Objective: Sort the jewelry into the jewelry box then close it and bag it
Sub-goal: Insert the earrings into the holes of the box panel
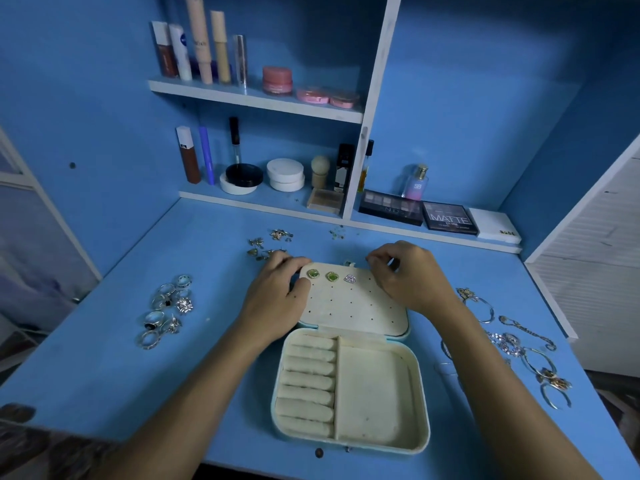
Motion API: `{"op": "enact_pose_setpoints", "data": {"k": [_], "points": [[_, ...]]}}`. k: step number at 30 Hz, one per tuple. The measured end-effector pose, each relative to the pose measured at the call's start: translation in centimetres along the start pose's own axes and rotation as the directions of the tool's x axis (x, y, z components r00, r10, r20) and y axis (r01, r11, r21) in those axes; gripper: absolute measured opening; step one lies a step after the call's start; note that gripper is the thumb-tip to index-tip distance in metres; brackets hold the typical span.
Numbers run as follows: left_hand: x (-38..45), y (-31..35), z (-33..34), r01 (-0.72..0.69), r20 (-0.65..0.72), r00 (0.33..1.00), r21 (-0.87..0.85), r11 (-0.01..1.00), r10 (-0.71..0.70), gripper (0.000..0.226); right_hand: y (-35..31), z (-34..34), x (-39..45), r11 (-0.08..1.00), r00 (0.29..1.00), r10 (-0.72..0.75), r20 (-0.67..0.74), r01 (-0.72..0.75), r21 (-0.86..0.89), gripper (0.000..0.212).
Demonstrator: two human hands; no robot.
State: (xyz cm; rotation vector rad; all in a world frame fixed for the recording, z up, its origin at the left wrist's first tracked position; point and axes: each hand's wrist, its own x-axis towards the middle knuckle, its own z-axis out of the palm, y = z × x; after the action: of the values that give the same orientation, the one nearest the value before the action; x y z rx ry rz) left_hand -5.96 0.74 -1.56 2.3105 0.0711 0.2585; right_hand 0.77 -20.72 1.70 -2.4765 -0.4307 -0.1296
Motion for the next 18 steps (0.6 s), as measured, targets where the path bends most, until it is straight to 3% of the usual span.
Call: {"op": "enact_pose_setpoints", "data": {"k": [9, 18], "points": [[-0.3, -0.1, 0.0, -0.018, -0.063, 0.998, -0.035, 0.999, 0.016, 0.040, -3.0, 1.6, 4.8, 0.975, 0.971, -0.222, 0.085, 0.223, 0.004, 0.012], [-1.0, -1.1, -1.0, -0.063, 0.058, 0.996, -0.077, 0.995, 0.067, 0.050, -7.2, 5.4, 9.4, 0.899, 0.869, -0.429, 0.249, 0.437, 0.025, 0.014]]}}
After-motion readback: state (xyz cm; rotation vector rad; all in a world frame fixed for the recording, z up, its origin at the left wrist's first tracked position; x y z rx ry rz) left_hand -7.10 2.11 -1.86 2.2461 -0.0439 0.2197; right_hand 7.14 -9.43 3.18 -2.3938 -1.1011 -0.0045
